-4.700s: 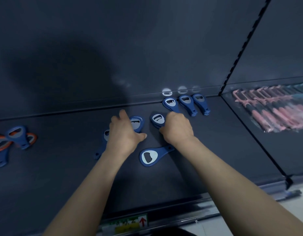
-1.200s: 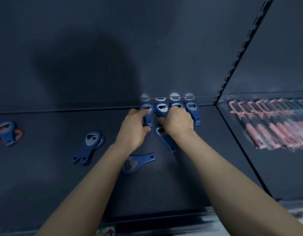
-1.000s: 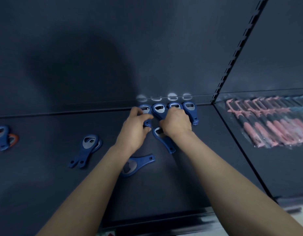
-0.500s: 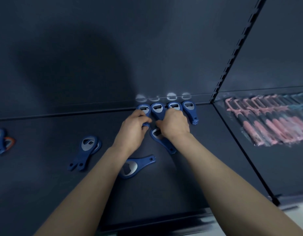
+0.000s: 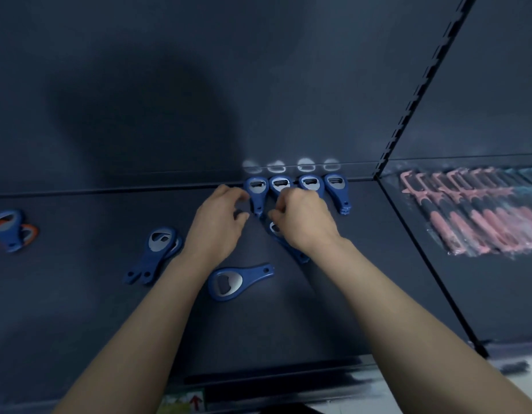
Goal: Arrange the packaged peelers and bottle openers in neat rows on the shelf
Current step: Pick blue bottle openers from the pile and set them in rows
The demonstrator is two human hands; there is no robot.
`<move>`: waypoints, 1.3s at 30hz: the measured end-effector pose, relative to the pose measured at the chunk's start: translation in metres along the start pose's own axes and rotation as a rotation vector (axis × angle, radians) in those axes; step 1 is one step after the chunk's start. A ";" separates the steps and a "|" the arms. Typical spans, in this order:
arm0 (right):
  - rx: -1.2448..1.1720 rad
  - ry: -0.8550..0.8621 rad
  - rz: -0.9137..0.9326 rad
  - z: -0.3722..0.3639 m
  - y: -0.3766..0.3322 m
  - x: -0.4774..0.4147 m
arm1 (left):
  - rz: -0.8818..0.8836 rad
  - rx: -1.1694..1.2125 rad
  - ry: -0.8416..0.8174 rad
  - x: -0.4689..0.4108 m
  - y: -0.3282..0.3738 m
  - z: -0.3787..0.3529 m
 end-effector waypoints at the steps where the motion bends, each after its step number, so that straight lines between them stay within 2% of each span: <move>1: -0.003 -0.022 0.035 -0.002 -0.005 0.005 | 0.012 -0.034 0.016 0.004 -0.002 0.005; 6: -0.022 -0.218 0.230 -0.028 -0.036 0.030 | 0.083 -0.205 0.066 0.033 -0.015 0.030; 11: 0.013 -0.387 0.406 -0.056 -0.057 0.052 | 0.362 -0.439 0.094 0.077 -0.054 0.058; 15: 0.091 -0.469 0.525 -0.069 -0.068 0.068 | 0.444 -0.364 0.139 0.103 -0.063 0.069; 20: 0.114 -0.453 0.546 -0.071 -0.074 0.073 | 0.500 -0.239 0.257 0.119 -0.063 0.083; 24: 0.149 -0.388 0.470 -0.068 -0.074 0.073 | 0.531 -0.092 0.270 0.121 -0.072 0.086; 28: 0.059 -0.241 0.257 -0.052 -0.061 0.066 | 0.470 -0.040 0.222 0.112 -0.072 0.082; 34: 0.031 0.058 -0.146 -0.012 0.000 0.048 | 0.432 -0.181 0.078 0.093 -0.070 0.073; 39: -0.003 0.110 -0.259 -0.012 0.024 0.046 | 0.356 -0.143 0.000 0.082 -0.057 0.059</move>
Point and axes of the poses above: each hand's wrist, its own x-axis away from the middle knuckle, its own z-axis out of the back of the hand, y = z × x, the point moved 10 cm from there along -x, towards the middle knuckle, and after that the axes turned 1 degree about -z, right-handed, at the moved point
